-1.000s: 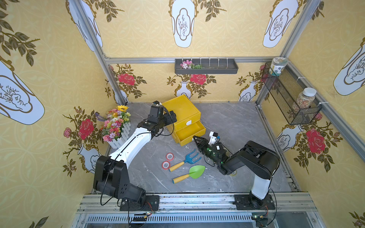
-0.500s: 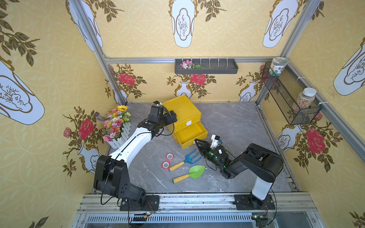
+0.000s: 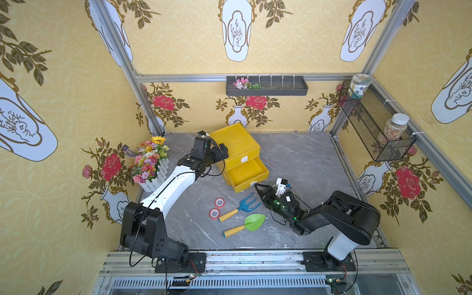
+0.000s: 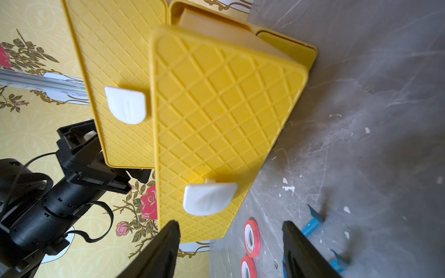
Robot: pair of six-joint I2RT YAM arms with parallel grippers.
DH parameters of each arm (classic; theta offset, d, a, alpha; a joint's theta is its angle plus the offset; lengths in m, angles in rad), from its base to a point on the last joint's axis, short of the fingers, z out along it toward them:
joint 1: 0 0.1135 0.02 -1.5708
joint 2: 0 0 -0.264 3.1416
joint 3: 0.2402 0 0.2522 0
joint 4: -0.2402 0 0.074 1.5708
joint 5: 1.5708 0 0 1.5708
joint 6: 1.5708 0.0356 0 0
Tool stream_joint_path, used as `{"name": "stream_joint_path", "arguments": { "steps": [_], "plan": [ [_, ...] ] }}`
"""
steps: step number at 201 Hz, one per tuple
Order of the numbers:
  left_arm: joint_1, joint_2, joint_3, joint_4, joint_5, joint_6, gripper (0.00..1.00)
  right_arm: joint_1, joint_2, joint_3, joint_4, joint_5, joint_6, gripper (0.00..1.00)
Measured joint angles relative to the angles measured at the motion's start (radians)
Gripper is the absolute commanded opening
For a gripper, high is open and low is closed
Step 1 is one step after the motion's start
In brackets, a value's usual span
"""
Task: Place the transparent tape into the drawer according to color
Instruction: Open the drawer in the storage box, then pick up the tape at the center of the board.
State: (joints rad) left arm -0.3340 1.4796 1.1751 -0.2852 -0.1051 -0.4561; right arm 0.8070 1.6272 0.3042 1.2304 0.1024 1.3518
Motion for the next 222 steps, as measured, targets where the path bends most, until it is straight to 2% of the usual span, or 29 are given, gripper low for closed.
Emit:
{"name": "stream_joint_path", "arguments": {
  "steps": [26, 56, 87, 119, 145, 173, 222],
  "plan": [
    [0.000, -0.014, -0.001, -0.018, -0.004, 0.002, 1.00, 0.000, -0.202, -0.002, -0.227, 0.000, -0.030, 0.71],
    [0.000, -0.046, -0.004, -0.061, -0.008, 0.004, 1.00, 0.002, -0.465, 0.107, -0.684, -0.003, -0.120, 0.71],
    [0.000, -0.097, -0.014, -0.084, -0.007, -0.004, 1.00, -0.003, -0.594, 0.240, -1.148, 0.007, -0.220, 0.71],
    [0.000, -0.162, -0.032, -0.089, -0.001, -0.044, 1.00, -0.015, -0.593, 0.344, -1.522, 0.032, -0.299, 0.71],
    [0.000, -0.247, -0.082, -0.088, 0.026, -0.076, 1.00, -0.043, -0.528, 0.413, -1.726, 0.042, -0.346, 0.71],
    [0.000, -0.314, -0.116, -0.097, 0.049, -0.092, 1.00, -0.112, -0.469, 0.441, -1.837, 0.042, -0.397, 0.69],
    [0.000, -0.393, -0.187, -0.121, 0.057, -0.094, 1.00, -0.207, -0.401, 0.451, -1.910, 0.057, -0.473, 0.70]
  ]
}}
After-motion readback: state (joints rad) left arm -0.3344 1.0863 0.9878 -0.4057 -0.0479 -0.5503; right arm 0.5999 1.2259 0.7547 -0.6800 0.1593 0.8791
